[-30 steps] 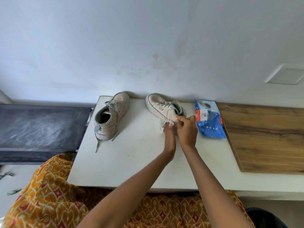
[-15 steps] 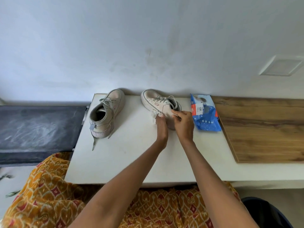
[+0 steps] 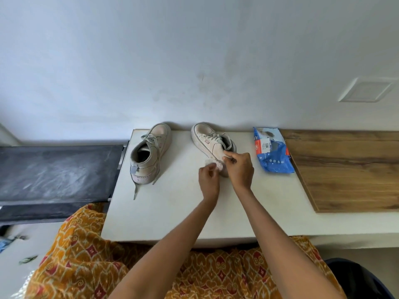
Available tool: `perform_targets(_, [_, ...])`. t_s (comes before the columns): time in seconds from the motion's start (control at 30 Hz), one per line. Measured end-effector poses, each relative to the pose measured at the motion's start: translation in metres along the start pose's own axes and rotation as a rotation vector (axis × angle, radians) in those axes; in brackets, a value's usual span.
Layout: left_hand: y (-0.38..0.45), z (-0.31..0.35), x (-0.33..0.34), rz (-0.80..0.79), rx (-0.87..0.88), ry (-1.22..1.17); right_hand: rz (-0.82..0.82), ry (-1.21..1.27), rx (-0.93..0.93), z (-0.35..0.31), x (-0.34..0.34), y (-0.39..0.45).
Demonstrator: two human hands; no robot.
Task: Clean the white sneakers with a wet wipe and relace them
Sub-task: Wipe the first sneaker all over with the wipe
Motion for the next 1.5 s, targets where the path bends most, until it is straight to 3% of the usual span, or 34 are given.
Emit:
perform_targets(0.1, [0.028, 0.002, -0.007, 0.106, -0.155, -0.091, -0.007, -0.014, 0.012, -0.001, 0.001, 0.001])
perform_targets(0.27, [0.055, 0.006, -0.007, 0.190, -0.253, -0.257, 0.004, 0.006, -0.011, 0.000, 0.002, -0.001])
perform_targets(0.4, [0.066, 0.002, -0.003, 0.183, -0.414, -0.437, 0.012, 0.012, -0.022, 0.001, 0.002, 0.000])
perform_targets(0.47, [0.065, 0.000, -0.006, 0.190, -0.433, -0.418, 0.025, 0.017, -0.028, 0.001, 0.002, 0.000])
perform_targets(0.57, [0.050, 0.008, -0.010, 0.207, -0.348, -0.281, 0.045, 0.016, -0.029, 0.001, 0.002, -0.002])
perform_targets(0.7, [0.021, 0.023, -0.004, 0.124, -0.111, -0.074, 0.039, 0.017, -0.058, 0.002, 0.002, -0.002])
perform_targets(0.9, [0.027, 0.031, -0.009, 0.081, -0.037, -0.044, 0.030, -0.006, -0.147, 0.004, 0.000, -0.005])
perform_targets(1.13, [0.062, 0.055, -0.007, 0.068, 0.074, 0.110, 0.117, -0.238, -0.458, 0.000, 0.008, -0.023])
perform_targets(1.3, [0.019, 0.035, -0.004, 0.075, 0.242, 0.027, 0.023, -0.111, -0.498, 0.008, 0.018, -0.026])
perform_targets(1.4, [-0.002, 0.036, 0.003, -0.057, 0.365, 0.035, 0.026, -0.098, -0.525, 0.005, 0.015, -0.025])
perform_targets(1.5, [0.004, 0.031, -0.003, -0.123, 0.301, -0.061, 0.019, -0.102, -0.606, -0.006, 0.015, -0.033])
Point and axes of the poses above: each hand's wrist, its own y-axis towards the middle knuckle, its own x-axis out of the palm, z = x × y, the point moved 7 cm from there along y, towards the middle knuckle
